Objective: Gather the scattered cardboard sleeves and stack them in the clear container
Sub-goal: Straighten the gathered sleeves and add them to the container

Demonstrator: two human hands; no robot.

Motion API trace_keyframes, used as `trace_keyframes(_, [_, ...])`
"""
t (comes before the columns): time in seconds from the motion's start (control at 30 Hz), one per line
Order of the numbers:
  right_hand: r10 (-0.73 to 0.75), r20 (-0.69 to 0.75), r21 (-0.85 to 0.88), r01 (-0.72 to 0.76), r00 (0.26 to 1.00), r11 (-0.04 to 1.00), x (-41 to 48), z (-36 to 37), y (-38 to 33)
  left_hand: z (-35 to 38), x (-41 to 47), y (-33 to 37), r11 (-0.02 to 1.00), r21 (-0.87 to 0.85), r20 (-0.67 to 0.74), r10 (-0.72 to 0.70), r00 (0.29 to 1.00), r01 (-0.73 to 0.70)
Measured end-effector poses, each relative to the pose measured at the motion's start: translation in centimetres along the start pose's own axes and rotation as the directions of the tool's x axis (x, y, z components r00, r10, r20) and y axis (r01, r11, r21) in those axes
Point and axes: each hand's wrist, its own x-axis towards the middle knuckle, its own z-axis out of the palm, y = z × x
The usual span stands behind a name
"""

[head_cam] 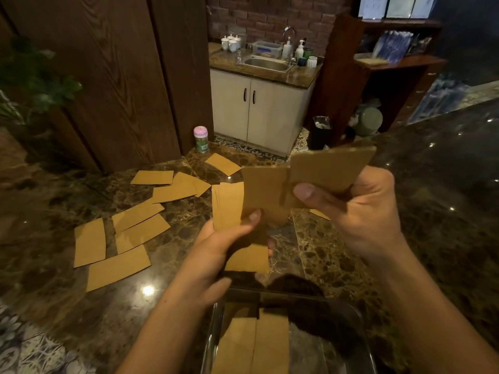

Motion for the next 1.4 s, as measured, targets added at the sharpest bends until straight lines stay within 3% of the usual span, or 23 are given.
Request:
trace_keyframes(0.13, [-0.059, 0.249, 0.004, 0.06, 0.967, 0.998, -0.9, -1.0, -0.1, -0.3, 0.5, 0.1, 0.991, -0.122, 0.033, 0.052, 0.998, -0.047])
trace_keyframes(0.27, [-0.024, 0.443, -0.269, 0.159, 0.896, 0.95, -2.2, -2.0, 0.3, -0.1, 0.1, 0.7, 0.975, -0.22, 0.152, -0.003, 0.988, 0.036])
trace_keyframes(0.4, [0.035, 0.58, -0.518, 0.336, 0.814, 0.787, -2.9, -2.1, 0.5, 0.3, -0.3, 0.6, 0.996, -0.022, 0.049, 0.084, 0.995, -0.083])
trace_keyframes(0.47, [0.063, 0.54, -0.524, 0.277, 0.839, 0.805, -3.1, -2.0, 0.2, 0.4, -0.3, 0.3, 0.989, 0.049, 0.005, 0.14, 0.99, -0.14])
trace_keyframes(0.53, [0.169, 0.395, -0.434, 0.021, 0.903, 0.9, -3.5, -1.7, -0.5, 0.3, -0.4, 0.1, 0.984, 0.041, -0.029, 0.176, 0.984, -0.174])
trace_keyframes(0.6, [0.331, 0.197, -0.229, -0.284, 0.923, 0.931, -3.6, -1.0, -0.9, 0.5, -0.6, 0.1, 0.98, 0.007, -0.048, 0.201, 0.978, -0.2])
trace_keyframes(0.67, [0.481, 0.027, 0.017, -0.481, 0.876, 0.876, -3.9, 0.0, -0.5, 0.6, -0.5, -0.1, 0.969, 0.019, 0.003, 0.246, 0.969, -0.246])
trace_keyframes(0.73, [0.6, -0.069, 0.223, -0.574, 0.797, 0.788, -4.1, 1.5, 0.0, 1.0, -0.5, -0.2, 0.957, 0.058, 0.06, 0.281, 0.958, -0.284])
trace_keyframes(0.83, [0.681, -0.141, 0.382, -0.595, 0.719, 0.707, -4.2, 3.4, 0.4, 1.2, -0.5, -0.3, 0.976, -0.002, 0.003, 0.216, 0.976, -0.216])
trace_keyframes(0.97, [0.738, -0.072, 0.488, -0.622, 0.671, 0.613, -4.2, 3.8, 0.4, 0.5, -0.8, 0.0, 0.99, -0.119, 0.048, 0.087, 0.995, -0.081])
trace_keyframes(1.13, [0.686, -0.14, 0.432, -0.58, 0.714, 0.691, -4.4, 3.3, 0.0, -0.3, -0.7, 0.0, 0.988, 0.004, -0.012, 0.153, 0.988, -0.153])
trace_keyframes(1.3, [0.669, 0.025, 0.37, -0.629, 0.743, 0.684, -4.7, 3.2, -0.2, 0.2, -0.3, -0.3, 0.966, 0.108, 0.032, 0.233, 0.972, -0.235])
trace_keyframes(1.4, [0.661, -0.017, 0.411, -0.598, 0.75, 0.688, -4.6, 3.3, 0.0, 0.0, -0.1, -0.5, 0.963, 0.115, 0.059, 0.238, 0.969, -0.244])
